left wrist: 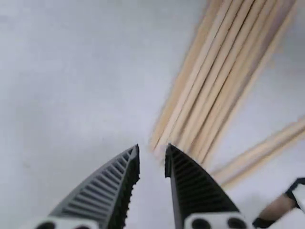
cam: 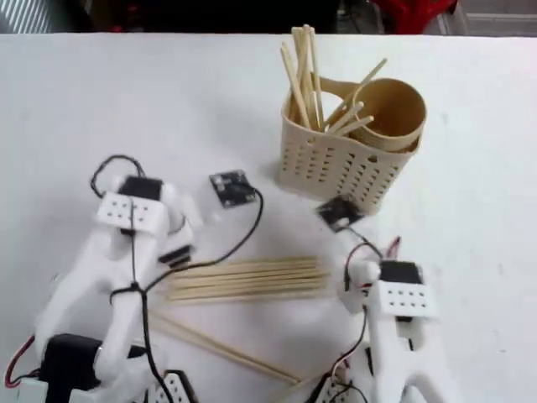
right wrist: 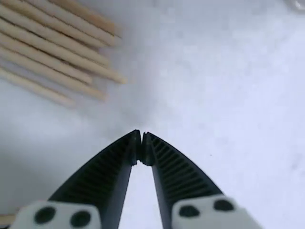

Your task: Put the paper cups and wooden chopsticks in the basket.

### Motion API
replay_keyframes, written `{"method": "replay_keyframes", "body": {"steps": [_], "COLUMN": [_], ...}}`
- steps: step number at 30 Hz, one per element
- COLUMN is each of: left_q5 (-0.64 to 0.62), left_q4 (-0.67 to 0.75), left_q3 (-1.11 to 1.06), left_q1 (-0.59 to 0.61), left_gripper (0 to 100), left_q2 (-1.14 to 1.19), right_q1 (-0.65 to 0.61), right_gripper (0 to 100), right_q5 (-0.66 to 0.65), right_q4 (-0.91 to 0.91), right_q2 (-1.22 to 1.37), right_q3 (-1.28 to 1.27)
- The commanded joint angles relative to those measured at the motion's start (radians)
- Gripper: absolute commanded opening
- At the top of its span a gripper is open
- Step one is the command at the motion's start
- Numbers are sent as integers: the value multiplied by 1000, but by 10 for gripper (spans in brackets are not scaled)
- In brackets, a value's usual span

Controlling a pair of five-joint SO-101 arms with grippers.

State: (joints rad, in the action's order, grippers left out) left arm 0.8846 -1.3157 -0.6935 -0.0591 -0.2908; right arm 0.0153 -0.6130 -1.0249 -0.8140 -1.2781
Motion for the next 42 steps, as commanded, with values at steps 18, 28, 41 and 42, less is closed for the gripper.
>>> {"method": "replay_keyframes", "body": {"steps": [18,28,41,42], "left_q5": [-98,-100,-152,-150], "left_q4": [233,305,390,393], "left_q3": [-41,-123,-160,-161], "left_q1": [-130,-182,-185,-185], "left_gripper": [211,210,115,108], "left_q2": [122,122,124,124], "right_q1": [150,131,128,128], "right_gripper": [18,17,17,17], "right_q5": [6,-41,-60,-60], "right_q4": [117,-13,-21,-21], "right_q2": [-139,-605,-659,-659], "right_q3": [-101,-279,-325,-325]}}
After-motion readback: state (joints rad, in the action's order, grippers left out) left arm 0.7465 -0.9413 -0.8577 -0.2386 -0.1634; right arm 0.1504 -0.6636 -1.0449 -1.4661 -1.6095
